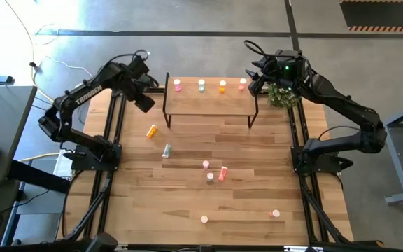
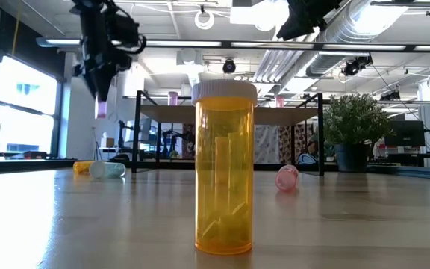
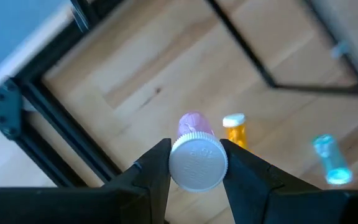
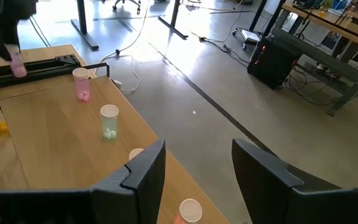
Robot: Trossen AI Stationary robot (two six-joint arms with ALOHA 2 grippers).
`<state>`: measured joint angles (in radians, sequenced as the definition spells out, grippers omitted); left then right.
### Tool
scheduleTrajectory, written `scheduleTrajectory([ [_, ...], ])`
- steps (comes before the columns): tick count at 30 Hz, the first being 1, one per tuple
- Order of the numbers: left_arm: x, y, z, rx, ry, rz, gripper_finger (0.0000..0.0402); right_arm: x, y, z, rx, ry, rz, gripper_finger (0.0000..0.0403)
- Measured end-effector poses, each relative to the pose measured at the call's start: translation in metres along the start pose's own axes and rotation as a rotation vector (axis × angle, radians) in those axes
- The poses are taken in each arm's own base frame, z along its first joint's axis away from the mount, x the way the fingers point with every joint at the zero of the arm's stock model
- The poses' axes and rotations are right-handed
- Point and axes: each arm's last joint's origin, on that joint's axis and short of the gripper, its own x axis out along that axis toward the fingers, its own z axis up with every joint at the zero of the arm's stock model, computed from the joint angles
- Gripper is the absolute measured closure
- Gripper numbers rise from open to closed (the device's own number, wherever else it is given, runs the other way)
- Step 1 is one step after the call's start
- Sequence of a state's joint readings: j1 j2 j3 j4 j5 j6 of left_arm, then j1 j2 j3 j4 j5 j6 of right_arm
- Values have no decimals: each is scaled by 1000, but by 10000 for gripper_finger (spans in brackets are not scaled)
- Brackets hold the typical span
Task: Pick and place medicine bottles onto shelf by color
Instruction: Put the top pink pill bottle on the shelf aligned with the pink bottle
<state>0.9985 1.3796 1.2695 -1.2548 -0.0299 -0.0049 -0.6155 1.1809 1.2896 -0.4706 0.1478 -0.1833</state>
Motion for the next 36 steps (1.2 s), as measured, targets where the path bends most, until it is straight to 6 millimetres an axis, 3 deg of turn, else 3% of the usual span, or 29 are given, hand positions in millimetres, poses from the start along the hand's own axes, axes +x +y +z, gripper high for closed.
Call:
scheduleTrajectory([
  [11, -85, -15, 21, -14, -294, -40, 281, 0, 0, 0, 0, 0, 0, 226],
  [18, -118, -39, 27, 10, -418, -119, 281, 1, 0, 1, -3, -8, -1, 226],
  [25, -116, -67, 56, 98, -443, -147, 281, 1, 0, 3, -70, -29, -7, 226],
  [30, -99, -77, 76, 126, -372, -125, 281, 2, -4, 2, -78, -24, -19, 226],
  [36, -75, -89, 85, 150, -237, -109, 281, 3, -9, -1, -70, 2, -37, 226],
])
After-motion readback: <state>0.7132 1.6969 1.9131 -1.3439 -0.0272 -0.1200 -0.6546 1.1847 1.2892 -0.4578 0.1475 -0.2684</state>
